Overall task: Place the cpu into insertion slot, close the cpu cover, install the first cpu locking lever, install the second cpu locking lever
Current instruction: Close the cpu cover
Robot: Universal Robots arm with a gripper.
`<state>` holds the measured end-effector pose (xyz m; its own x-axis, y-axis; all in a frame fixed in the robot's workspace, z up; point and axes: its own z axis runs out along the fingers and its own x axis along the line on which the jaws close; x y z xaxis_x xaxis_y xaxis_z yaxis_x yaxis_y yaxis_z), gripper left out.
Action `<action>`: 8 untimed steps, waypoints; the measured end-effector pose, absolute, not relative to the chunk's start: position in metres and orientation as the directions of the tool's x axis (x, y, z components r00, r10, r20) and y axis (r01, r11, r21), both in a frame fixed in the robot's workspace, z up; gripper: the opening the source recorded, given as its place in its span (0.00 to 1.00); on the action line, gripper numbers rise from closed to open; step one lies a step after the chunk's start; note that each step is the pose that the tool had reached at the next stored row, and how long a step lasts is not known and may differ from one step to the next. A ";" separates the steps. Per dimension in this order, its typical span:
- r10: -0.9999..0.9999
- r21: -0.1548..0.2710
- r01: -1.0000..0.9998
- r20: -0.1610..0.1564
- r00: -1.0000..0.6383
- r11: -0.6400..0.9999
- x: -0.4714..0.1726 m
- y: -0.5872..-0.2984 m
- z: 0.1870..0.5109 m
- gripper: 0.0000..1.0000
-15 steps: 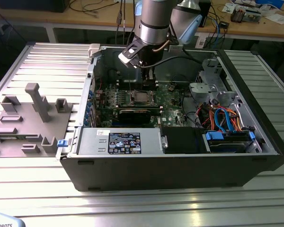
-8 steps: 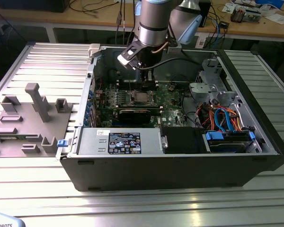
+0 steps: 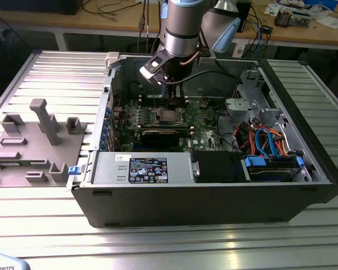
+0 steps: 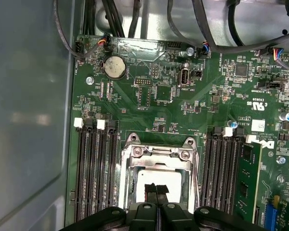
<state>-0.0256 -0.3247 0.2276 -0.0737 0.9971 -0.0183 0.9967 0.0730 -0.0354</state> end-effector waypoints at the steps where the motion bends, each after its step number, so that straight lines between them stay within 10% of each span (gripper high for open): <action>1: 0.997 -0.035 0.997 -0.018 -0.074 0.073 -0.026 -0.325 0.227 0.11; 8: 0.997 -0.035 0.997 -0.018 -0.074 0.073 -0.026 -0.325 0.220 0.11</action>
<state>-0.0256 -0.3247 0.2204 -0.0737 0.9971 -0.0182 0.9967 0.0730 -0.0354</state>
